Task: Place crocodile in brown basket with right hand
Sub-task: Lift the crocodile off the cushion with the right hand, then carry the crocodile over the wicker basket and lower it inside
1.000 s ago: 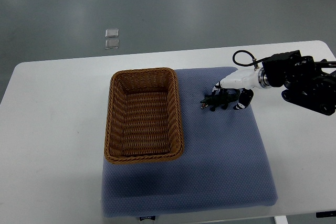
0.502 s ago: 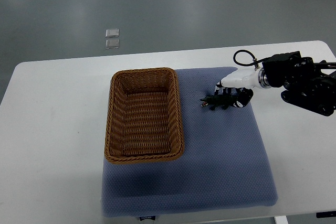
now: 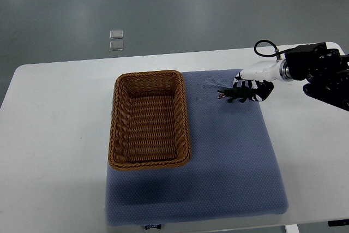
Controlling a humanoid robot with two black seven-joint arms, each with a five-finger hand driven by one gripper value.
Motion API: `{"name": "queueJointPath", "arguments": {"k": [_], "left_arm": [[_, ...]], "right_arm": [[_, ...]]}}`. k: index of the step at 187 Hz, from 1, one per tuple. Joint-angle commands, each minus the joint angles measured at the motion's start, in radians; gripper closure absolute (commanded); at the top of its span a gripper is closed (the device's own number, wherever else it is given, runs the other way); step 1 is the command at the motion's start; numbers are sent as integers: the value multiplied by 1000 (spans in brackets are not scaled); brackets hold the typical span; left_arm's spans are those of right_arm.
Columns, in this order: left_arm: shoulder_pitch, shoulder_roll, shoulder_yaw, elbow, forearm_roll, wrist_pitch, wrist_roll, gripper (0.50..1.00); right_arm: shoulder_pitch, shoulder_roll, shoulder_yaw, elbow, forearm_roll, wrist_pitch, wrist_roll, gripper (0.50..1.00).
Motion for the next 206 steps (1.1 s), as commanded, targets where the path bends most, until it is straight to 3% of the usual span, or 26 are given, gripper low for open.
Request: {"name": "queueJointPath", "arguments": {"k": [1,99,206], "left_arm": [[0,0,0,-1,0,0,0,500],[0,0,0,-1,0,0,0,500],[0,0,0,1,0,0,0,500]], "right_arm": [[6,-7,0,-13,2,-10,0,1000],[20,-19,3,-39,3,-25,0,1000],[152,-50,46,-36,21,-19,8,1000]]}}
